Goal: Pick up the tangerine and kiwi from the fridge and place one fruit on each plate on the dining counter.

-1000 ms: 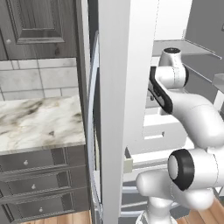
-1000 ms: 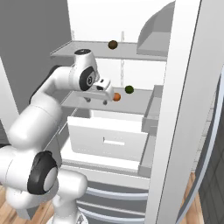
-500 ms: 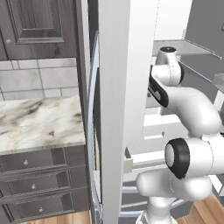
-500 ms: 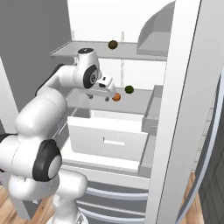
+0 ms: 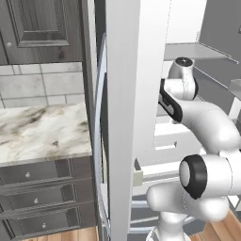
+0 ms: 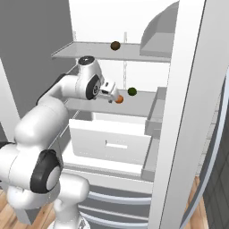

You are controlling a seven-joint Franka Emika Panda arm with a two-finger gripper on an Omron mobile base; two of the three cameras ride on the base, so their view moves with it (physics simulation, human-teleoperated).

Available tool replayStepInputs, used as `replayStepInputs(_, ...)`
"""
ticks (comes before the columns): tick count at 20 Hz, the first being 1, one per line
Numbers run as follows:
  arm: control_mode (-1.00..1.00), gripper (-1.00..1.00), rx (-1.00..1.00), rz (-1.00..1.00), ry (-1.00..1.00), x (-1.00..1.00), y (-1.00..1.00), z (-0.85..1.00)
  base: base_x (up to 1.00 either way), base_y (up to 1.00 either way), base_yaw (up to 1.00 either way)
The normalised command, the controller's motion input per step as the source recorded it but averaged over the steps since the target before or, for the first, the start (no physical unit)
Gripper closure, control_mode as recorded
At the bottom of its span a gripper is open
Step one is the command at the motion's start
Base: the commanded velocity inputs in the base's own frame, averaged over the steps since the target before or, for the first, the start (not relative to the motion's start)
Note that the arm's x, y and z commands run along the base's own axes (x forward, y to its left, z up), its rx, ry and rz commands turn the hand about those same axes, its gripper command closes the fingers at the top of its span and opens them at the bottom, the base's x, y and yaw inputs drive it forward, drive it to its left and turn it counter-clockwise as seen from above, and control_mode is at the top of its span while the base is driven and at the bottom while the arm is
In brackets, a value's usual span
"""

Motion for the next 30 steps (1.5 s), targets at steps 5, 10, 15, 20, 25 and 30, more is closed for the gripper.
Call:
replayStepInputs(5, -1.0, -1.0, 0.0, 0.0, -0.12, 0.19, 0.0, 0.0, 0.0, 0.0, 0.0)
replayStepInputs(10, -1.0, -1.0, 0.0, 0.0, -0.04, 0.52, 0.0, 0.0, 0.0, 0.0, 0.0)
replayStepInputs(15, -1.0, -1.0, 0.0, 0.0, 0.0, 0.31, 0.0, -0.03, 0.0, 0.0, 0.0)
replayStepInputs(20, -1.0, -1.0, 0.0, 0.0, 0.0, 0.19, 0.0, -0.41, 0.0, 0.0, 0.0)
replayStepInputs(25, -1.0, -1.0, 0.0, 0.0, 0.0, 0.29, 0.0, -0.22, 0.0, 0.0, 0.0)
replayStepInputs(30, -1.0, -1.0, 0.0, 0.0, 0.0, 0.52, 0.0, 0.0, 0.0, 0.0, 0.0)
